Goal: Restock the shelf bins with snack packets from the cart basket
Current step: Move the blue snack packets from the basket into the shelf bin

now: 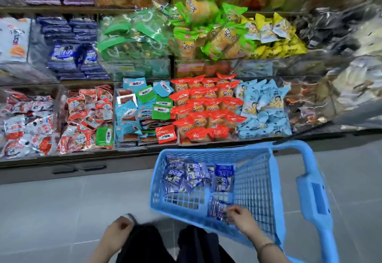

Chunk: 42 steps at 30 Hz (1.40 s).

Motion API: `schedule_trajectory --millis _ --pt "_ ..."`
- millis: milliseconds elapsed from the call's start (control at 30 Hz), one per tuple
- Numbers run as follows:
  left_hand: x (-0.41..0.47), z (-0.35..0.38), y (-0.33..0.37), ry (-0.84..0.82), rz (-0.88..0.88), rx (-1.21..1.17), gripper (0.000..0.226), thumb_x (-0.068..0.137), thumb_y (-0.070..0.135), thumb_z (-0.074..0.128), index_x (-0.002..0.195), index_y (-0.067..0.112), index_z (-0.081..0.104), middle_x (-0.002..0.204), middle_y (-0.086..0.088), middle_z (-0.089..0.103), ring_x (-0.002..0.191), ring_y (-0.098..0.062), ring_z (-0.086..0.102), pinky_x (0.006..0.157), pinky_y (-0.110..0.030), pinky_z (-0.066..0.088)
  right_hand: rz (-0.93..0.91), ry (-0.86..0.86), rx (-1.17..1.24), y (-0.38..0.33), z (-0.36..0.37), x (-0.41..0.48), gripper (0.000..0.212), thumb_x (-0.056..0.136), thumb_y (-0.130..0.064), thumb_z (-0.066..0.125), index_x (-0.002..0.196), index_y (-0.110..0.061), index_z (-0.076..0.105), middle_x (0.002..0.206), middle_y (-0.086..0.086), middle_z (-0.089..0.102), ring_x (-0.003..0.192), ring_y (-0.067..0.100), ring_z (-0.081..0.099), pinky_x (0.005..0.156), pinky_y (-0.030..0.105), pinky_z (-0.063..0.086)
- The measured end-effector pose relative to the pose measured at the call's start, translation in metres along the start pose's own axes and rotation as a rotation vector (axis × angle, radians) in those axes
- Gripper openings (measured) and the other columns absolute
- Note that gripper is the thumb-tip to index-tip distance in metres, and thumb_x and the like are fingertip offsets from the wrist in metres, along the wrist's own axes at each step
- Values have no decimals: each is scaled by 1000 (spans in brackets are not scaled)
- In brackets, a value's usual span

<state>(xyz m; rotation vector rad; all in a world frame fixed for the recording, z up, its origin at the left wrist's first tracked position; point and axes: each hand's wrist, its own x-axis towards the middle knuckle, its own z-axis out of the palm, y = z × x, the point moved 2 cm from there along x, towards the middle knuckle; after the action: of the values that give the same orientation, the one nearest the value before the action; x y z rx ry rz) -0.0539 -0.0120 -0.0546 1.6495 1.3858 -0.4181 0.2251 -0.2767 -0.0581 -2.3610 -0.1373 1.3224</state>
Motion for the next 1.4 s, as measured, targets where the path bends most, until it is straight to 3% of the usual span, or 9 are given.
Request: schedule_trajectory --millis 200,400,500,600,800,1067,1167,1267,1400 --pt "22 25 14 36 -63 -76 14 82 3 69 81 16 64 86 -9 68 92 -31 66 82 -31 45 -45 -66 -129 20 -11 40 33 98 -13 45 72 -32 42 69 -8 50 56 3 47 51 10 37" --pt "79 60 46 123 -5 -34 53 92 12 59 139 -2 41 138 -19 48 124 -35 50 100 -40 41 25 -105 -242 46 13 105 18 97 -14 48 92 -9 64 89 4 60 77 12 55 69 20 45" --pt "109 75 62 198 -19 -91 32 93 12 55 121 -2 52 112 -19 60 94 -33 59 74 -37 46 24 -131 -352 60 29 133 18 96 -17 46 99 -10 62 97 4 62 84 14 58 76 26 45" --pt "127 92 66 293 -101 -123 15 95 17 51 92 2 50 78 -17 58 68 -31 56 60 -35 40 -35 -79 -415 67 39 156 20 98 -30 42 85 -22 55 86 2 61 69 7 56 60 10 45" --pt "136 106 56 541 -35 -6 20 93 21 46 77 12 41 60 -5 50 57 -32 50 54 -36 40 -7 -149 -722 80 57 185 57 92 -7 48 145 -11 27 151 12 28 135 28 34 107 35 34" --pt "128 103 65 547 -15 -35 15 93 19 47 102 8 52 91 -15 61 89 -40 58 72 -44 48 -121 -158 -703 71 59 185 32 84 -26 64 112 -16 53 120 7 46 112 23 48 86 27 41" --pt "114 105 85 599 352 -20 52 86 26 48 129 -3 46 126 -20 51 119 -35 45 101 -46 37 -136 -134 -305 50 52 178 23 79 -10 66 83 -26 51 91 1 59 84 20 59 69 27 42" --pt "104 131 115 317 633 128 60 85 43 51 135 11 43 134 -5 48 126 -18 39 105 -27 33 -255 -217 -133 23 42 168 44 74 2 67 76 -40 51 82 -8 60 78 16 59 69 22 43" --pt "115 176 139 -294 532 520 71 80 50 61 143 28 35 134 5 49 123 -15 47 99 -28 43 -363 -325 -118 -10 32 161 44 74 1 67 85 -39 52 92 -7 63 87 11 61 79 18 46"
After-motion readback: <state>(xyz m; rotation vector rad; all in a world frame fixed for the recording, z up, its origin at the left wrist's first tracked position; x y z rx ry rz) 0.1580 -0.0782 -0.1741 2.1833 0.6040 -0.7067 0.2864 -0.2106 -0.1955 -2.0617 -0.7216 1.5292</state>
